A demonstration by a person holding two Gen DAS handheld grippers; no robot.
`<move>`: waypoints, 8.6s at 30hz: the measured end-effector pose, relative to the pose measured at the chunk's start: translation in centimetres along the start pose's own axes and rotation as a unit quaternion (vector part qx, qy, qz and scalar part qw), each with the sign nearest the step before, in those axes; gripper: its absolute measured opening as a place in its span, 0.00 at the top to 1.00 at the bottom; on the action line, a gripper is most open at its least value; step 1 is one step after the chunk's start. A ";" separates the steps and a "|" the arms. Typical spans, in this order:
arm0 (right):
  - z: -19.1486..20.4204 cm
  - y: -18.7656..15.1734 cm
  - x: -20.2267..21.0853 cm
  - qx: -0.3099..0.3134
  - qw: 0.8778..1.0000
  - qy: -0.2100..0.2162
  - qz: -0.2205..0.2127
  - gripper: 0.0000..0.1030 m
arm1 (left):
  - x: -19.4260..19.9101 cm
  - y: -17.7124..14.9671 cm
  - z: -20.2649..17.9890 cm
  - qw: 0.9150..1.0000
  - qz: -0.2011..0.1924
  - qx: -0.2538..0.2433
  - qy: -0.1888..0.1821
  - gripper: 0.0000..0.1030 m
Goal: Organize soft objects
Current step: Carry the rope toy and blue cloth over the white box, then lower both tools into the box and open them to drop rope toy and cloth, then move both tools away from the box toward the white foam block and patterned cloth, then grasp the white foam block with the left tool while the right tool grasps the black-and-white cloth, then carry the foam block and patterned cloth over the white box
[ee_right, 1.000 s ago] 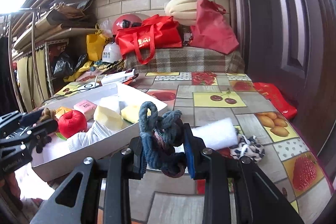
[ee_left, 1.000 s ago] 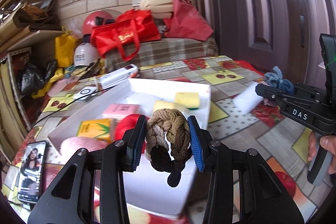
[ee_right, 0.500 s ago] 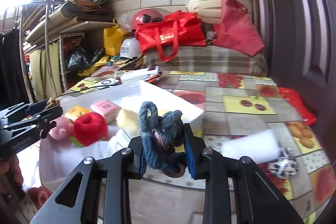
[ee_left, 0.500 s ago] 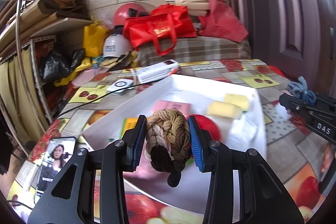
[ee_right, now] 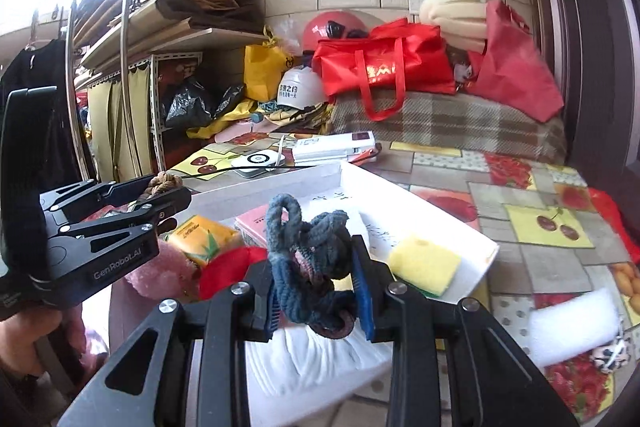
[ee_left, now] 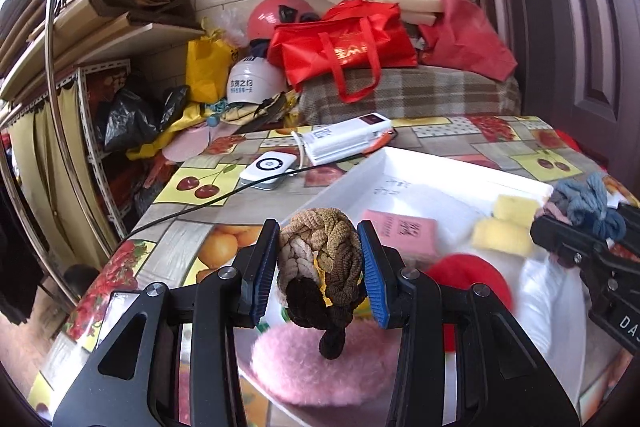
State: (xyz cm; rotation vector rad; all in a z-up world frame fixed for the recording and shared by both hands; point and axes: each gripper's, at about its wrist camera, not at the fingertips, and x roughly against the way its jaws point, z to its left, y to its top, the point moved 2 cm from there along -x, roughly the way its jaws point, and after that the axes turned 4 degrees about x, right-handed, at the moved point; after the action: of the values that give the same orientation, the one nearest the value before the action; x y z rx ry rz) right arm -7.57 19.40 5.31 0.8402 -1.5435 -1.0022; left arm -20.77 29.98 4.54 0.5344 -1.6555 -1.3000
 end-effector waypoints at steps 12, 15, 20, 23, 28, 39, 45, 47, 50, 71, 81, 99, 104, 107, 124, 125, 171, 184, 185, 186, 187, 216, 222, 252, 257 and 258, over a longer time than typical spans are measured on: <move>-0.8 0.9 -2.9 -0.026 1.000 0.002 0.017 0.69 | -1.9 1.1 0.3 0.999 0.004 0.026 -0.027 0.61; -0.5 0.9 -3.1 -0.017 1.000 0.004 0.023 0.69 | -2.0 1.1 -0.2 0.999 0.007 0.015 -0.037 0.61; -0.6 1.0 -3.4 -0.016 1.000 -0.001 0.026 0.69 | -2.8 1.1 -0.7 0.998 0.027 0.010 -0.050 0.60; -1.0 1.0 -3.4 -0.023 0.999 0.003 0.026 0.69 | -2.8 1.1 -0.6 0.998 0.028 0.011 -0.052 0.60; -1.2 0.9 -3.5 -0.030 0.999 0.006 0.027 0.69 | -2.9 1.1 -1.1 0.998 0.025 -0.001 -0.054 0.57; -1.3 0.9 -3.0 -0.036 0.999 -0.007 0.012 0.17 | -0.8 1.1 -0.6 0.999 -0.031 0.007 0.000 0.08; -1.6 0.9 -3.1 -0.044 0.999 -0.005 0.013 0.00 | -1.2 1.1 0.6 0.999 -0.020 0.032 0.001 0.00; -1.6 0.9 -3.1 -0.043 0.999 -0.006 0.013 0.00 | -1.2 1.1 0.5 0.999 -0.020 0.030 0.002 0.00; -1.8 0.8 -3.2 -0.045 0.999 -0.005 0.013 0.00 | -1.0 1.1 0.3 0.999 -0.024 0.024 0.004 0.00; -1.8 0.9 -3.1 -0.046 0.999 -0.004 0.013 0.00 | -1.0 1.2 0.1 0.999 -0.022 0.023 0.005 0.00; -1.3 0.5 -1.0 -0.040 0.998 -0.015 -0.040 0.00 | 0.1 0.7 -0.4 0.998 -0.054 0.012 0.028 0.00; -5.8 -2.8 10.8 -0.060 0.983 -0.117 -0.124 0.00 | 5.8 -1.2 -4.4 0.998 -0.064 0.004 -0.023 0.00; -11.6 -4.9 14.8 -0.117 0.959 -0.234 -0.104 0.00 | 6.6 -1.3 -5.5 0.997 -0.062 -0.002 -0.053 0.00; -16.5 -6.8 15.6 -0.181 0.950 -0.249 -0.055 0.00 | 6.8 -1.4 -6.5 0.996 -0.059 -0.015 -0.072 0.00; -21.4 -10.3 8.6 -0.200 0.951 -0.143 0.189 0.00 | 7.8 -3.4 -19.2 0.957 0.006 -0.196 -0.213 0.00; -21.0 -9.9 7.8 -0.174 0.951 -0.158 0.201 0.00 | 7.2 -3.4 -20.4 0.956 0.023 -0.200 -0.216 0.00; -27.9 -10.5 8.7 -0.293 0.939 -0.118 0.140 0.55 | -6.5 -1.8 -35.7 0.903 0.213 -0.228 -0.296 0.35; -27.5 -10.3 9.1 -0.311 0.938 -0.101 0.115 0.55 | 0.3 -1.0 -32.4 0.926 0.092 -0.187 -0.315 0.38; -27.4 -10.2 9.2 -0.311 0.938 -0.103 0.112 0.55 | 0.9 -0.9 -31.8 0.931 0.083 -0.175 -0.311 0.38; -27.3 -10.1 9.3 -0.309 0.939 -0.107 0.107 0.55 | 1.4 -0.9 -31.1 0.934 0.078 -0.166 -0.308 0.38; -27.1 -9.9 9.5 -0.305 0.940 -0.112 0.102 0.55 | 1.8 -1.0 -30.5 0.936 0.074 -0.158 -0.306 0.38; -17.1 -5.7 12.1 -0.145 0.970 -0.191 -0.040 0.53 | 7.3 -2.2 -6.3 0.991 -0.043 -0.028 -0.124 0.37; -16.6 -4.9 10.8 -0.121 0.971 -0.204 -0.039 0.53 | 6.1 -1.9 -2.1 0.996 -0.048 0.013 -0.077 0.37; -3.8 0.0 1.5 -0.017 0.996 -0.083 -0.038 0.53 | 2.9 -1.0 -1.3 0.998 -0.026 0.032 -0.048 0.37; -3.4 0.4 0.6 -0.021 0.996 -0.077 -0.033 0.53 | 2.2 -0.7 -1.4 0.998 -0.024 0.031 -0.046 0.37; -3.4 0.5 0.4 -0.023 0.996 -0.076 -0.032 0.53 | 2.0 -0.6 -1.5 0.998 -0.024 0.030 -0.046 0.37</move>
State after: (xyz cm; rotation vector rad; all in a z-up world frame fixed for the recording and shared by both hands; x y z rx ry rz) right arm -4.35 18.66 6.17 0.8013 -1.6239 -1.1659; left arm -20.52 27.46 4.83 0.5603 -1.7727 -1.3292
